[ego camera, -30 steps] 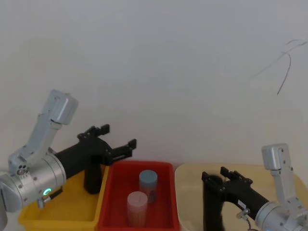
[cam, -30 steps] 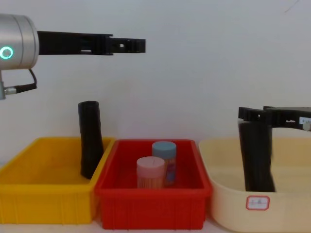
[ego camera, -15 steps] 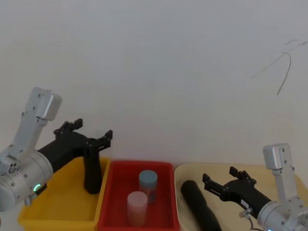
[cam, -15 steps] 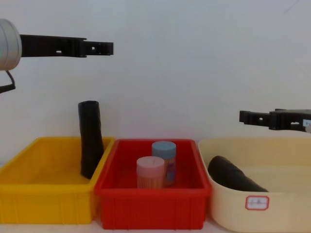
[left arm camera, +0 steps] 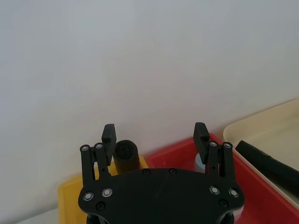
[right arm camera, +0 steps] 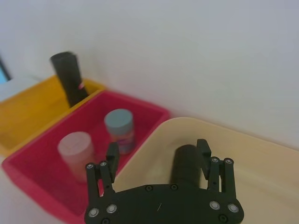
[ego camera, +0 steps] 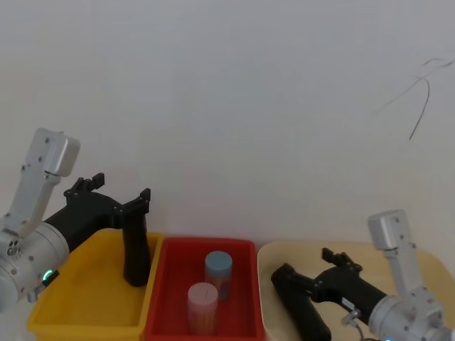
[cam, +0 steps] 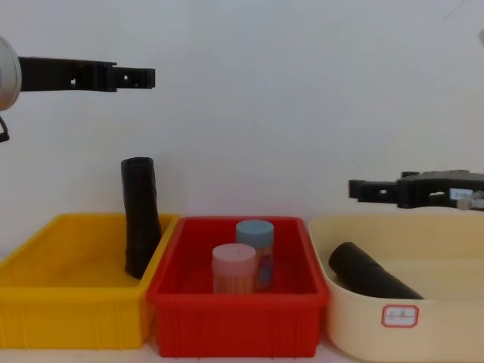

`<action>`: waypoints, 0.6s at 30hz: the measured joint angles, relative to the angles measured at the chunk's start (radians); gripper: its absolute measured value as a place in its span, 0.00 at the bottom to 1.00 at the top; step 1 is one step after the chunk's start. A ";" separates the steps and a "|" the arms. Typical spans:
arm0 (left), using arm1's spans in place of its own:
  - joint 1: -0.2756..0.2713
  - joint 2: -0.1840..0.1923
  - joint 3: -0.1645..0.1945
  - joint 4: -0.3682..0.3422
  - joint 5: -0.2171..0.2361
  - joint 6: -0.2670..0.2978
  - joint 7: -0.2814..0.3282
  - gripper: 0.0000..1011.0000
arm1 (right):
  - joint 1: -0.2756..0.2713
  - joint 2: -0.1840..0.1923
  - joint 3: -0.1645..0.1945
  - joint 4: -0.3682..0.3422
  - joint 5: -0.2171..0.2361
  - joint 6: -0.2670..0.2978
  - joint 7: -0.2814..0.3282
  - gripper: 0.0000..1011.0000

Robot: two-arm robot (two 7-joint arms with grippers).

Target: Pick up the garbage bag with the one hand and transfer it to the other hand.

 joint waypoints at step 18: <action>0.003 -0.002 -0.006 0.001 0.008 0.002 0.020 0.99 | 0.176 -0.024 -0.151 0.092 -0.078 0.159 0.143 0.99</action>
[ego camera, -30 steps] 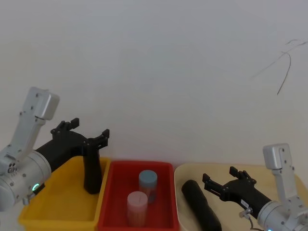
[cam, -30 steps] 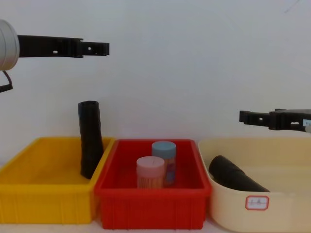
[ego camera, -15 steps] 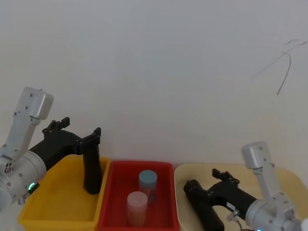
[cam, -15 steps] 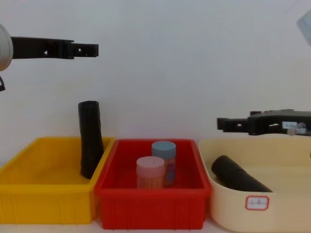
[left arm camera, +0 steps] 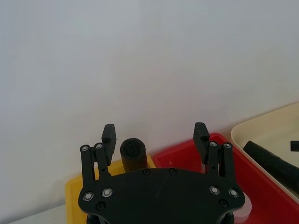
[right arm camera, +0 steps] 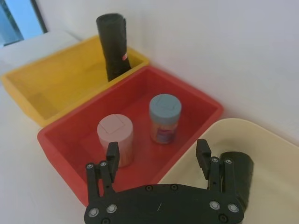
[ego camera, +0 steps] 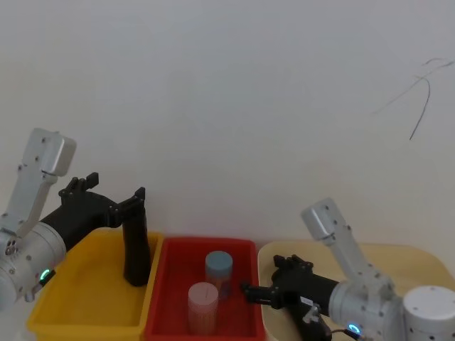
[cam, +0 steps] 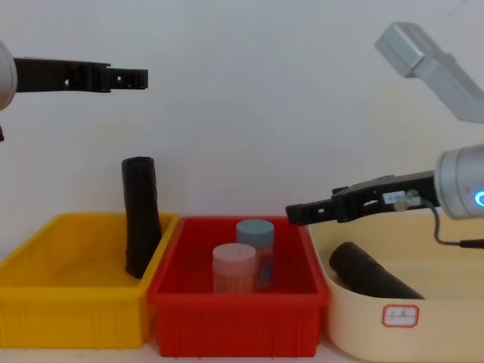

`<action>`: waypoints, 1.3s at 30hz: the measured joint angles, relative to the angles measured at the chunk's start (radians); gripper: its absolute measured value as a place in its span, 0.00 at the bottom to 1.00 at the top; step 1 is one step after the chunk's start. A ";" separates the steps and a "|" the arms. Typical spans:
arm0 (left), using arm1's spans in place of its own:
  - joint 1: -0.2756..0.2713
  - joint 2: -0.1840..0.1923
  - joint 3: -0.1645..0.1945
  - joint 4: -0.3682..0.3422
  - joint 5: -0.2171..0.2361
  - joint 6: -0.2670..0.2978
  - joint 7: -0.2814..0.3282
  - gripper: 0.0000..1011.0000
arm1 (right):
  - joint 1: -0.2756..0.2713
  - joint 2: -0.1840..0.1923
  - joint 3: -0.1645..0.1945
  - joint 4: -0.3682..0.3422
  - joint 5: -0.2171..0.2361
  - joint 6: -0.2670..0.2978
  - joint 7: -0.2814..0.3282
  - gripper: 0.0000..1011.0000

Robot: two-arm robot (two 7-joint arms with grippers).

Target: Pick up the garbage bag with the one hand and transfer it to the other hand.

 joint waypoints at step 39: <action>0.001 0.000 -0.002 0.000 0.002 0.000 0.006 0.99 | 0.182 -0.151 -0.097 0.310 -0.027 0.001 0.105 0.99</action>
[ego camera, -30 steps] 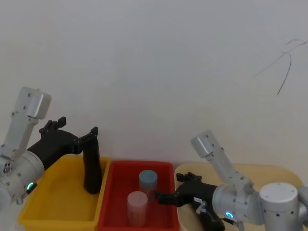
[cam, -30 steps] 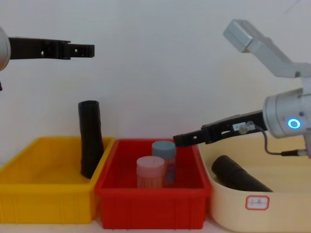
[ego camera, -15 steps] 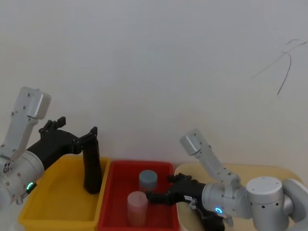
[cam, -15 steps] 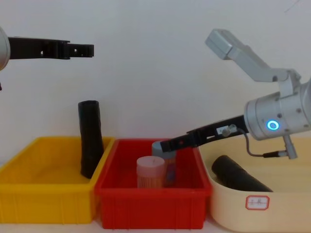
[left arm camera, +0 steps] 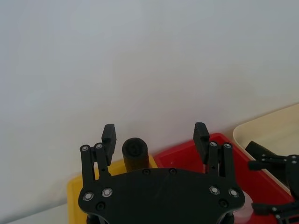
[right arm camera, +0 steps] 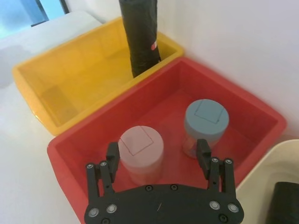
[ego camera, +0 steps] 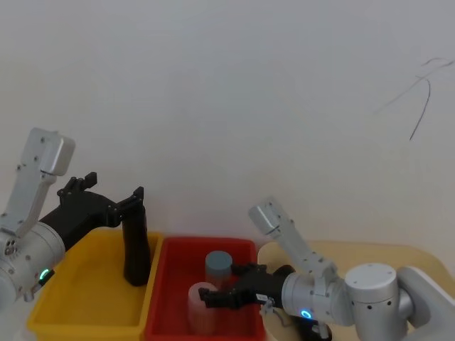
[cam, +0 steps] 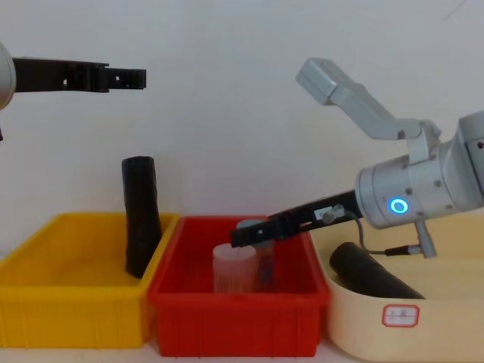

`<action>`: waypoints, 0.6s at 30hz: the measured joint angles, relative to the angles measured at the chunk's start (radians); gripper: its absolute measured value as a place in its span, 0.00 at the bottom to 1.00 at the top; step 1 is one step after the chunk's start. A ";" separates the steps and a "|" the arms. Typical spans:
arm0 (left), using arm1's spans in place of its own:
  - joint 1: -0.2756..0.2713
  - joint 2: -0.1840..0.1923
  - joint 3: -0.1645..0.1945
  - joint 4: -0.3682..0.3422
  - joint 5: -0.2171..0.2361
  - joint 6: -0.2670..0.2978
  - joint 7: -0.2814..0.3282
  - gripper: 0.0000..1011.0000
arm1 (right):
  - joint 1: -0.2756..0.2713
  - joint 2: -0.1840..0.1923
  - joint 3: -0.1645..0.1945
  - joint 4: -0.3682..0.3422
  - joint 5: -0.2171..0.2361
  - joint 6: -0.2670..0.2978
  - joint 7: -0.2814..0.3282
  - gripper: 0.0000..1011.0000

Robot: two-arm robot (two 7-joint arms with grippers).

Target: Pick up the garbage bag with the one hand and transfer it to the other hand.

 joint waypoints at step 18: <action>0.000 0.000 0.000 0.000 0.000 0.000 0.000 0.99 | 0.017 -0.034 -0.020 0.058 -0.030 -0.037 0.002 0.99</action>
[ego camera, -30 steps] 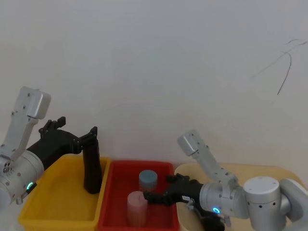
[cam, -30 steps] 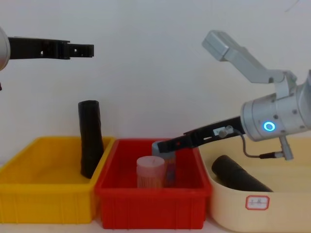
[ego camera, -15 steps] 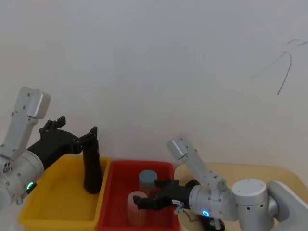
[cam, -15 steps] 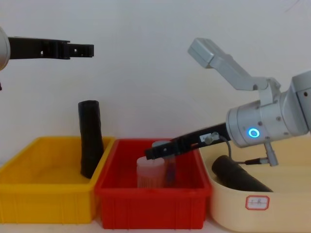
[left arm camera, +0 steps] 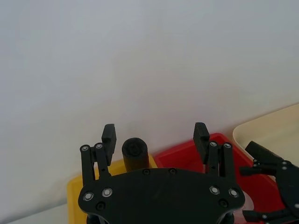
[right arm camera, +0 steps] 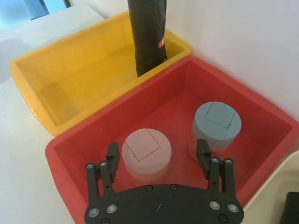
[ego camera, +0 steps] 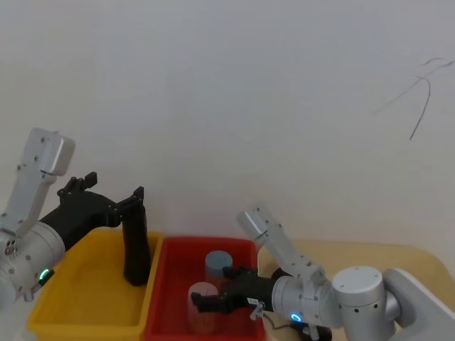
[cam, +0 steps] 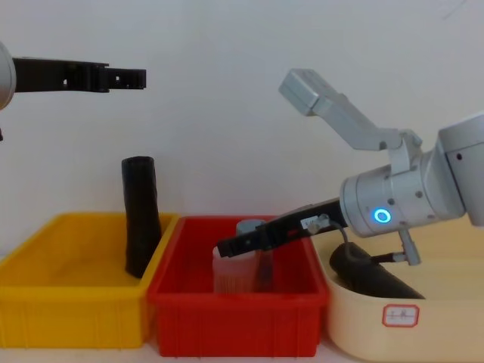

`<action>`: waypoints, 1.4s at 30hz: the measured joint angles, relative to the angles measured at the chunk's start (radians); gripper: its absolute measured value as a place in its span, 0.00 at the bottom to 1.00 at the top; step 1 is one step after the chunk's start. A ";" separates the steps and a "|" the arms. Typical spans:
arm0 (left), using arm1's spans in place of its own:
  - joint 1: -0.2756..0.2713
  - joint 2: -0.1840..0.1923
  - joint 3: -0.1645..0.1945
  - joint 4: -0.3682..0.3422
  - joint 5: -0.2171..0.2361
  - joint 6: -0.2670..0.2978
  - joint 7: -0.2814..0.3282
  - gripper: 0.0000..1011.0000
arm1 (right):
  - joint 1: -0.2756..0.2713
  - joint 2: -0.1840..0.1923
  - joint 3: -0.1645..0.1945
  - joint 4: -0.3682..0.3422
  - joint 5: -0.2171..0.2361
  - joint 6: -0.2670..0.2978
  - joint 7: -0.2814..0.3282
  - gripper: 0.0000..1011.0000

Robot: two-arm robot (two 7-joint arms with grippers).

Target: Pick up the garbage bag with the one hand and transfer it to the other hand.

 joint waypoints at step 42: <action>0.000 0.000 0.000 0.000 0.000 0.000 0.000 0.99 | 0.040 -0.059 -0.030 0.133 -0.049 -0.057 0.048 0.66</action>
